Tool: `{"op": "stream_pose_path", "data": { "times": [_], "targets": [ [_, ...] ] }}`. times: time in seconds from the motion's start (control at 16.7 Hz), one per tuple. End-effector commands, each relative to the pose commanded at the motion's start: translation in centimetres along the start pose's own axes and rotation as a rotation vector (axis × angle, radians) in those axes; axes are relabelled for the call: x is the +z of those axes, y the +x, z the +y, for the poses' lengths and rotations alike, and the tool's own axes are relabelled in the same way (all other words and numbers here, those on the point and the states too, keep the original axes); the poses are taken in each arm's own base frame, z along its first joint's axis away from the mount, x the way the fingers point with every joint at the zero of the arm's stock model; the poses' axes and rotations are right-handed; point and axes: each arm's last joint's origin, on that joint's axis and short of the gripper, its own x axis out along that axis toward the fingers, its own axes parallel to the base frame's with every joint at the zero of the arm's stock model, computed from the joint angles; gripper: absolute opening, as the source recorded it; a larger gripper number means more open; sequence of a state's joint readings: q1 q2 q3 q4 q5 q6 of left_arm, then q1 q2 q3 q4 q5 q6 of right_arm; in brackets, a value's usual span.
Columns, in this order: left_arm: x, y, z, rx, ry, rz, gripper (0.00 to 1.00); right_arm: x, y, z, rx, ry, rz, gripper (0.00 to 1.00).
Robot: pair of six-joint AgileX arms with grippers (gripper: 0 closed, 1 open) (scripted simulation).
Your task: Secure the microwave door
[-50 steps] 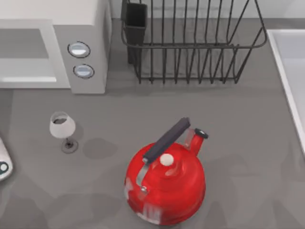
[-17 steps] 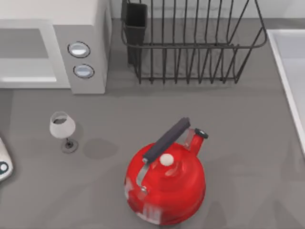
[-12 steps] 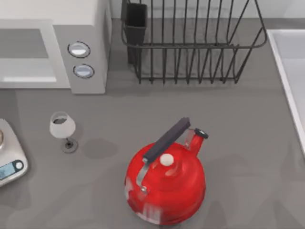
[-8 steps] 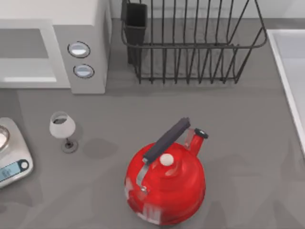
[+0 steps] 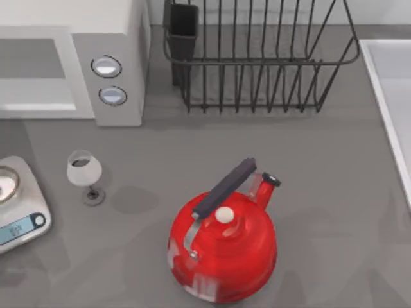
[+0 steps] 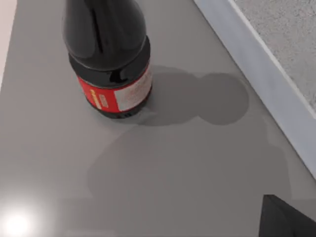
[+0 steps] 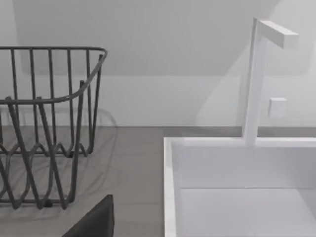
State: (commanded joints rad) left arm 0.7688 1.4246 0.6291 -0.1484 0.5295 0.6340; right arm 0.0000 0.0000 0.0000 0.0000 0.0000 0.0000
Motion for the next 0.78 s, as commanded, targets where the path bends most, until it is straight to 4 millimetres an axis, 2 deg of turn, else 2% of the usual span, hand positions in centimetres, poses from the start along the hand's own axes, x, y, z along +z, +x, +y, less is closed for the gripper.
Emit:
{"op": "stream_pose_path", "data": {
  "times": [0.24, 0.48, 0.72, 0.78],
  "targets": [
    [0.5, -0.1, -4.1, 0.004, 0.008, -0.009, 0.00, 0.0, 0.0, 0.0, 0.000, 0.000, 0.000, 1.00],
    [-0.3, 0.0, -7.7, -0.009, -0.011, 0.006, 0.00, 0.0, 0.0, 0.0, 0.000, 0.000, 0.000, 1.00],
    [-0.6, 0.0, -8.4, -0.011, -0.017, 0.014, 0.00, 0.0, 0.0, 0.0, 0.000, 0.000, 0.000, 1.00],
    [0.6, -0.4, -7.8, 0.021, -0.008, -0.022, 0.00, 0.0, 0.0, 0.0, 0.000, 0.000, 0.000, 1.00]
  ]
}}
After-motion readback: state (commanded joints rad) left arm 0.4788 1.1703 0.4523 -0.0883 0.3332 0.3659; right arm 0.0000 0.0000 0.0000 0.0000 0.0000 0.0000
